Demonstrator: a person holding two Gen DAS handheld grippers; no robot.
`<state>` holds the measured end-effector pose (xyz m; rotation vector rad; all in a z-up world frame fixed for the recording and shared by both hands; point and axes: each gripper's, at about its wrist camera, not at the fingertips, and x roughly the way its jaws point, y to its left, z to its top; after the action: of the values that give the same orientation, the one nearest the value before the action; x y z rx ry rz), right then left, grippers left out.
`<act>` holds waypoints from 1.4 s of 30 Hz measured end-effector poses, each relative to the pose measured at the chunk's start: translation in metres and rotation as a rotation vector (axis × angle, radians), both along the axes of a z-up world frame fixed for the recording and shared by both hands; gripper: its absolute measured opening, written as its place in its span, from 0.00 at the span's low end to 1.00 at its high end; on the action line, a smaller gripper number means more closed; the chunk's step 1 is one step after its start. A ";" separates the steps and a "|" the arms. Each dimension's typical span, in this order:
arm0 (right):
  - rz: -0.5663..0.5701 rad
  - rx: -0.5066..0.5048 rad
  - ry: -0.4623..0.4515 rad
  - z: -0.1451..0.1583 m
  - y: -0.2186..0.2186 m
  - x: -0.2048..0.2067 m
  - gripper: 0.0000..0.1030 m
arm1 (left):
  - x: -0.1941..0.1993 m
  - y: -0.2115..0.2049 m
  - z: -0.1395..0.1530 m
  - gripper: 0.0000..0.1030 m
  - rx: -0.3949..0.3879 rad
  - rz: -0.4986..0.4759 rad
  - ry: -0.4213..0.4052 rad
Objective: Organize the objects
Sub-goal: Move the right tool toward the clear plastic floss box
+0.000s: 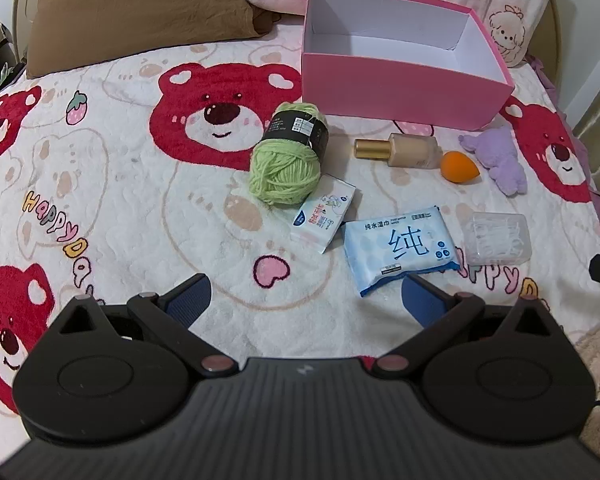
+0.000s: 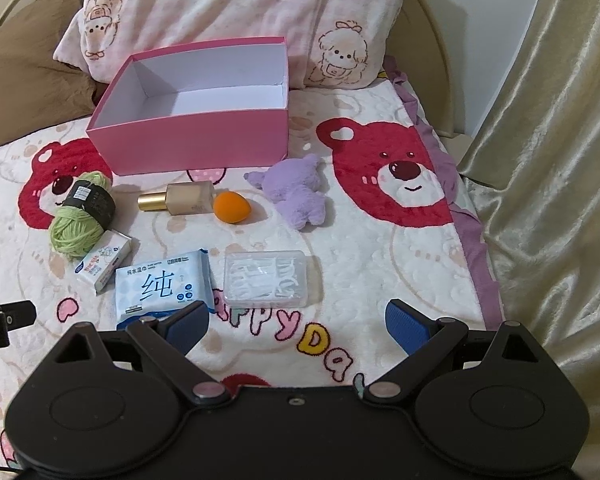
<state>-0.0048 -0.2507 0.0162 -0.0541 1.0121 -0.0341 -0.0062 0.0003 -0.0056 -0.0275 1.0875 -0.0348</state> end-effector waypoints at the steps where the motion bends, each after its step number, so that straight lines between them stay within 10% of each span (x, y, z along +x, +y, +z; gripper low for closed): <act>1: 0.000 0.000 0.000 0.000 0.000 0.000 0.94 | 0.000 0.000 0.000 1.00 -0.001 0.000 -0.001; 42: -0.015 -0.022 -0.009 0.006 -0.004 -0.004 0.94 | -0.004 0.004 0.001 1.00 -0.048 0.045 -0.013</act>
<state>-0.0088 -0.2546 0.0220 -0.0659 1.0032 -0.0591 -0.0105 0.0039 -0.0043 -0.0948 1.0723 -0.0209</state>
